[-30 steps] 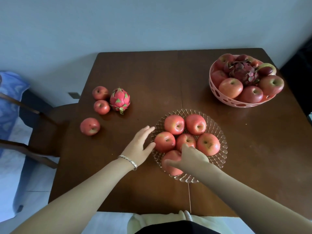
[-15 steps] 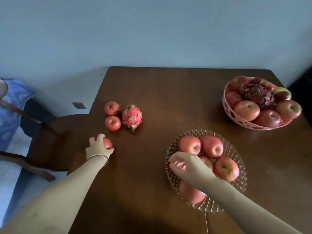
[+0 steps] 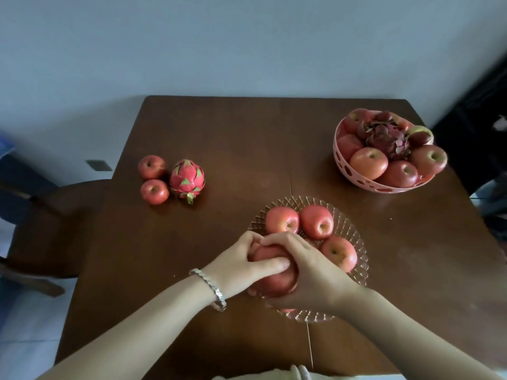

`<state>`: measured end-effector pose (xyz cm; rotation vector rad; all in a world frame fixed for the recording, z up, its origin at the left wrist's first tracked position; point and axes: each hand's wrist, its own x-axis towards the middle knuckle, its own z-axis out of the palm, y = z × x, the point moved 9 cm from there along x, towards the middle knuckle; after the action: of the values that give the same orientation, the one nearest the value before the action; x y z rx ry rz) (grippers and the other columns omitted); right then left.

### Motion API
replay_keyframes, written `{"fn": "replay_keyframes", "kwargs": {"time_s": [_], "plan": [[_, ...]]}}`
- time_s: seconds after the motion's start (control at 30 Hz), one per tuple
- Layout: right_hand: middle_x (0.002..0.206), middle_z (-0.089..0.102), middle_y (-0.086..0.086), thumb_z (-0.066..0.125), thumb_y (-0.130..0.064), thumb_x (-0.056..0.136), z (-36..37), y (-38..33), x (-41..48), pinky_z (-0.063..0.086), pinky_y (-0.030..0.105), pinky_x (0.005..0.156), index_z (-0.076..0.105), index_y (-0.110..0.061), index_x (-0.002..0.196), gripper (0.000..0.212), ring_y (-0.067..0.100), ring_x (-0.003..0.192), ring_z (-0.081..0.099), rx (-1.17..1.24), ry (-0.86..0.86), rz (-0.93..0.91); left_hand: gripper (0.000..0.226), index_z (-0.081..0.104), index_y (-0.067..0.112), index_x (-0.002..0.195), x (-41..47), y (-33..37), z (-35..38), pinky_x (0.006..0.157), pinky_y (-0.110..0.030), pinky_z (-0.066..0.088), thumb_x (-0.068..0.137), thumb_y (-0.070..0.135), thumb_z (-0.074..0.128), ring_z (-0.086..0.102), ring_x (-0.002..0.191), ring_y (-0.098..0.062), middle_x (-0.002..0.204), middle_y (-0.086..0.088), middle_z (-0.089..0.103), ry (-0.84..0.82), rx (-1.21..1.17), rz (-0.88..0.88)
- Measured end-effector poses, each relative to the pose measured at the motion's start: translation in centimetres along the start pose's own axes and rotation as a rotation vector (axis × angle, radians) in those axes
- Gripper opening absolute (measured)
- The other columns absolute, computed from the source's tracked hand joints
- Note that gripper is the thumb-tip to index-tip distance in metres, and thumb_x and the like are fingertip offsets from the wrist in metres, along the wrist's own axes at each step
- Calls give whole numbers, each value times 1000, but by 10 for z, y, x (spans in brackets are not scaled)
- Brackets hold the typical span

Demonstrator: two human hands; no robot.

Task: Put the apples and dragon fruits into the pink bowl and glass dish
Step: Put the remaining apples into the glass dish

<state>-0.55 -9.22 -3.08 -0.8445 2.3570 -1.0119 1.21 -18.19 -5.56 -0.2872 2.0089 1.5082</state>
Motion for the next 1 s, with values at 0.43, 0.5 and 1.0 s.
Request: {"fn": "replay_keyframes", "kwargs": {"time_s": [0.43, 0.5, 1.0], "plan": [[115, 48, 7, 71, -55, 69, 4, 135, -85, 45, 31, 79, 38, -20, 126, 74, 28, 107, 56, -97, 246, 770, 51, 59, 27, 115, 33, -17, 72, 88, -45, 50, 70, 49, 66, 44, 127, -33, 136, -10, 45, 312, 912, 358], [117, 48, 10, 67, -53, 74, 11, 137, -81, 43, 34, 88, 36, -18, 130, 73, 30, 112, 52, -103, 222, 757, 46, 59, 27, 113, 34, -20, 73, 94, -44, 46, 74, 50, 63, 34, 135, -31, 142, -6, 41, 315, 947, 343], [124, 56, 8, 54, -56, 80, 9, 132, -71, 40, 36, 94, 34, -16, 132, 69, 27, 118, 51, -530, -57, 573, 51, 44, 33, 131, 36, -35, 76, 110, -36, 30, 84, 44, 58, 3, 146, -12, 148, 12, 35, 213, 927, 211]]}}
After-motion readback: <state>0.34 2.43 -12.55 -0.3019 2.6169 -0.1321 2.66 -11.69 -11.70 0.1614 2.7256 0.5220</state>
